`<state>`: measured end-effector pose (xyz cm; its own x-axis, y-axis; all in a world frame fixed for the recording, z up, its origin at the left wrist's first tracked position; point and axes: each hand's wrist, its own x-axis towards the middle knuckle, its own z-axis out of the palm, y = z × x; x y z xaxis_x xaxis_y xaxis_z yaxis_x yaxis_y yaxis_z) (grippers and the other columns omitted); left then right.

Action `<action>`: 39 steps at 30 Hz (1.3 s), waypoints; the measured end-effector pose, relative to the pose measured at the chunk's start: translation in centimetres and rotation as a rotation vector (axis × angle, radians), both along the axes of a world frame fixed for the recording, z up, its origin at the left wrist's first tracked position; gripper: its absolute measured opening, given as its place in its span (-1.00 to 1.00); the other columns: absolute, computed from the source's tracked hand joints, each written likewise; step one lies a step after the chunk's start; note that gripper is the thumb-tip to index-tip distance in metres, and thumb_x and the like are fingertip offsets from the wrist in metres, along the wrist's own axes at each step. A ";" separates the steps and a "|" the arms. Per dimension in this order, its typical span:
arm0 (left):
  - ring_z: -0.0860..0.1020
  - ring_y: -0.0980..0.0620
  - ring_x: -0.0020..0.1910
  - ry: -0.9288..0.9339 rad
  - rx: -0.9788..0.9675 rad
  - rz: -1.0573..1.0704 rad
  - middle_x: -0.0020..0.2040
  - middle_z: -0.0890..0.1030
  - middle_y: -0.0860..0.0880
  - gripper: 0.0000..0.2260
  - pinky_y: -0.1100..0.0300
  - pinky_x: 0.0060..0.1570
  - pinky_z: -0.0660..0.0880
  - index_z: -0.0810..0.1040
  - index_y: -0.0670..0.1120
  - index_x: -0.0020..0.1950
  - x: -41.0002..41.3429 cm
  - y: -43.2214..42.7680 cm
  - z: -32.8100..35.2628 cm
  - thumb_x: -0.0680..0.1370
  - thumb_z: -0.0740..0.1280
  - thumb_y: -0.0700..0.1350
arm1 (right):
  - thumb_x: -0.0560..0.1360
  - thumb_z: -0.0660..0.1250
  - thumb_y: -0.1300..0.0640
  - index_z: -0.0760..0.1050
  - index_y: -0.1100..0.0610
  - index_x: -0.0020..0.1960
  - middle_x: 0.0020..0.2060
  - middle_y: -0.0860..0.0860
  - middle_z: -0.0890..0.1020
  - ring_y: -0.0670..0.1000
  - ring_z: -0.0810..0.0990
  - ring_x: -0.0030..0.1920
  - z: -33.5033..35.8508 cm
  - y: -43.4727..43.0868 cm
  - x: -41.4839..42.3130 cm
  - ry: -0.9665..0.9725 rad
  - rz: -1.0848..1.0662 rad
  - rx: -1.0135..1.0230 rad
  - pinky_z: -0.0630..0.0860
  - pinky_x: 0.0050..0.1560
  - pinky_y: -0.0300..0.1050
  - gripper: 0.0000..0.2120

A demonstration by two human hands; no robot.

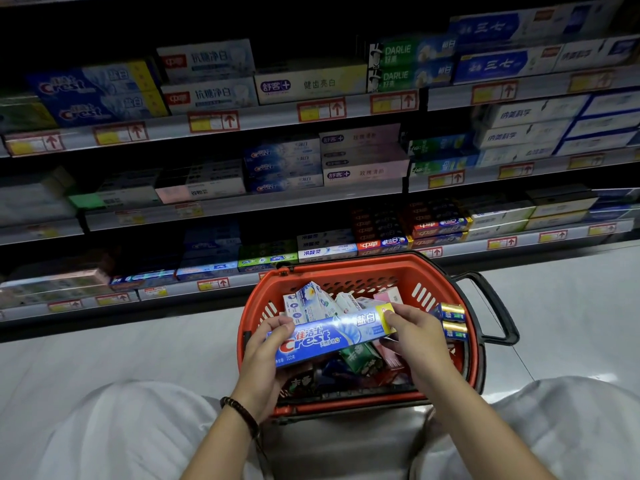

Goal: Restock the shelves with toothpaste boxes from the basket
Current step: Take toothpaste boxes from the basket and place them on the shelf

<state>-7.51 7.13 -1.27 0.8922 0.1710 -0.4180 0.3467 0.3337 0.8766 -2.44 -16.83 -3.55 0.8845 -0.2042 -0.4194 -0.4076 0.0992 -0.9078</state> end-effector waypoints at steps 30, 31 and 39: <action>0.75 -0.24 -0.10 -0.179 0.063 0.352 0.04 0.70 -0.32 -0.78 -0.02 -0.21 0.71 0.32 -0.10 0.18 0.2 1.7 3.4 0.67 0.34 -0.08 | 0.67 0.41 0.10 0.64 0.18 -0.05 -0.12 0.08 0.78 0.15 0.76 0.02 3.0 4.1 -0.2 -0.152 -0.137 -0.033 0.64 0.18 0.32 -0.82; 0.75 -0.24 -0.11 -0.196 0.067 0.369 0.04 0.71 -0.29 -0.77 -0.02 -0.21 0.71 0.33 -0.10 0.20 0.3 1.8 3.7 0.67 0.34 -0.07 | 0.66 0.41 0.08 0.64 0.16 -0.06 -0.11 0.07 0.78 0.14 0.76 0.03 3.1 4.4 -0.2 -0.164 -0.148 -0.041 0.64 0.20 0.32 -0.82; 0.75 -0.21 -0.10 -0.245 0.224 0.449 -0.07 0.73 -0.17 -0.79 -0.10 -0.15 0.69 0.40 -0.09 -0.01 0.8 3.3 4.8 0.65 0.39 -0.04 | 0.68 0.38 -0.01 0.65 0.04 -0.02 -0.12 -0.02 0.76 0.03 0.71 -0.06 5.7 6.9 0.1 -0.253 -0.174 -0.149 0.65 0.03 0.12 -0.83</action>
